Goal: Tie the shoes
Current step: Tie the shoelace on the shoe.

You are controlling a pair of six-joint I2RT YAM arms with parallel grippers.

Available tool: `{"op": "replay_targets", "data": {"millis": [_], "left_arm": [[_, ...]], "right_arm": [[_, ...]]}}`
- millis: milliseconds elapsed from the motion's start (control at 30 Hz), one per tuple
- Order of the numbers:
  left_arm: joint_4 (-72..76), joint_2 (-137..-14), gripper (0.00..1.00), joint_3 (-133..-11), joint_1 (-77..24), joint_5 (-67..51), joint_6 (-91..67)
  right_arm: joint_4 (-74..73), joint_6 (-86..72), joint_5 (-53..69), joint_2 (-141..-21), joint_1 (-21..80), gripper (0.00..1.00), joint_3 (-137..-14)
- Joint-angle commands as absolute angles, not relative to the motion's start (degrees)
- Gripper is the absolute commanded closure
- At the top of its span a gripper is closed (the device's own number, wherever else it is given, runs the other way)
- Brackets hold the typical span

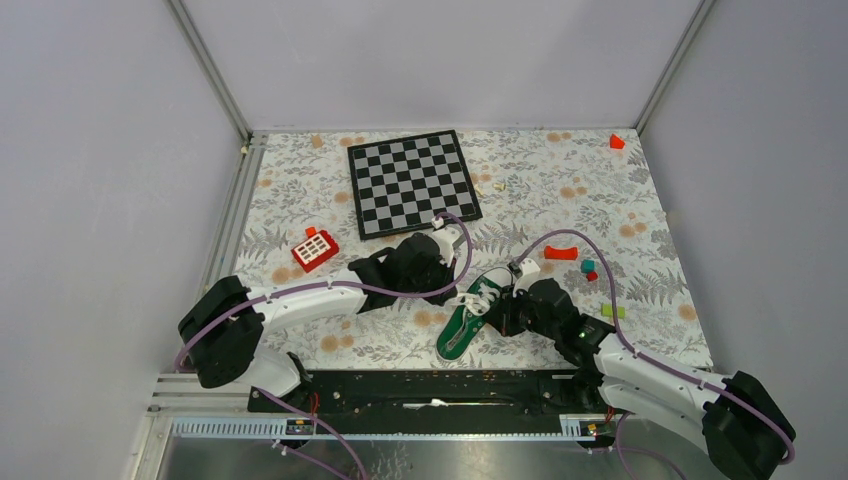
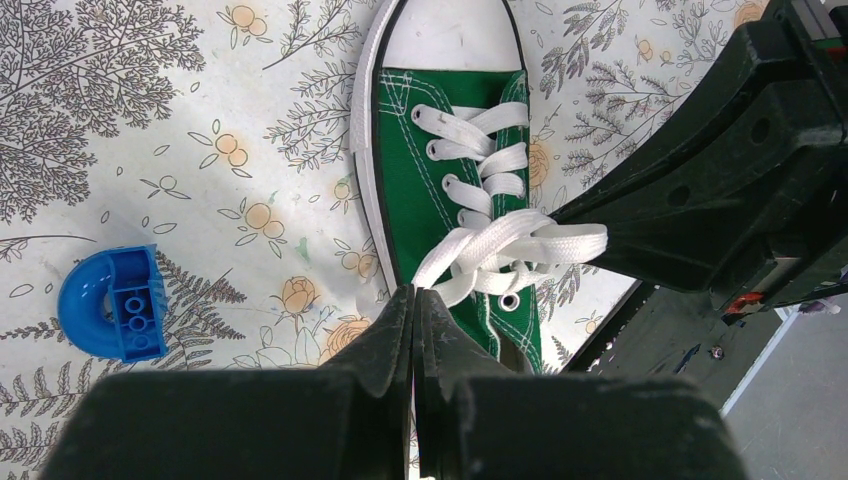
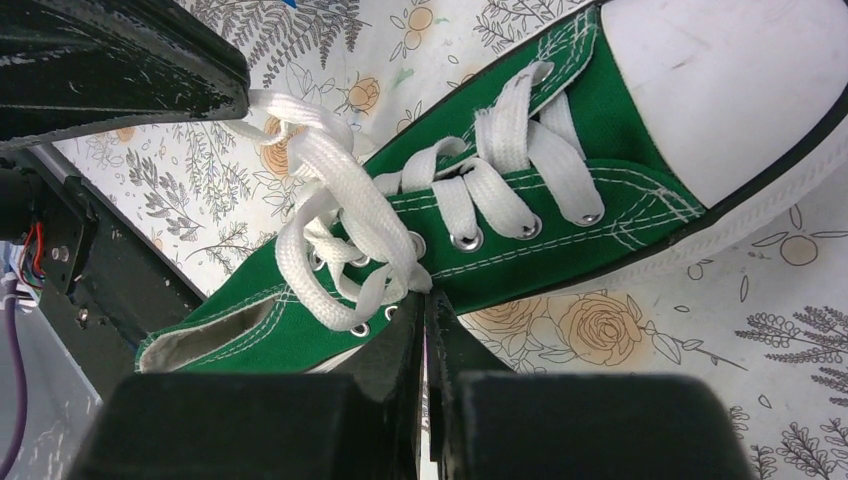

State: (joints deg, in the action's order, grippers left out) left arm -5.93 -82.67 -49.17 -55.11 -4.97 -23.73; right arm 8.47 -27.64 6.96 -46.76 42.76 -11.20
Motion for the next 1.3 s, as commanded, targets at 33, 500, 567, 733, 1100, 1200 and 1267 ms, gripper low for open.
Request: {"op": "replay_targets", "data": {"millis": [33,500,567,733,1100,1200,1267], "left_arm": [[-4.13,-82.18,1.00,-51.68,-54.77,-5.30,-22.61],[-3.81,-82.44,1.00,-51.35,-54.27,-5.02,-22.68],[-3.81,-82.44,1.00,-51.28,-54.25,-5.10,-22.68],[-3.69,-82.41,1.00,-51.06,-54.22,-5.14,-22.76],[-3.67,-82.20,1.00,-50.90,-54.06,-5.27,-22.67],[-3.71,-82.02,1.00,-50.82,-54.05,-5.33,-22.68],[-3.69,-81.99,1.00,-50.80,-54.13,-5.21,-22.65]], "right_arm": [[7.68,-30.15,7.28,-46.79,43.39,1.00,-10.85],[3.59,-34.02,7.99,-45.37,43.35,1.00,-10.62],[3.67,-34.30,8.23,-45.61,43.42,1.00,-10.51],[4.16,-34.84,8.90,-47.32,43.39,1.00,-10.37],[3.61,-35.51,8.17,-48.39,43.42,1.00,-10.55],[3.45,-35.58,7.91,-48.83,43.41,1.00,-10.70],[3.30,-35.50,7.90,-49.19,43.38,1.00,-10.94]]}}
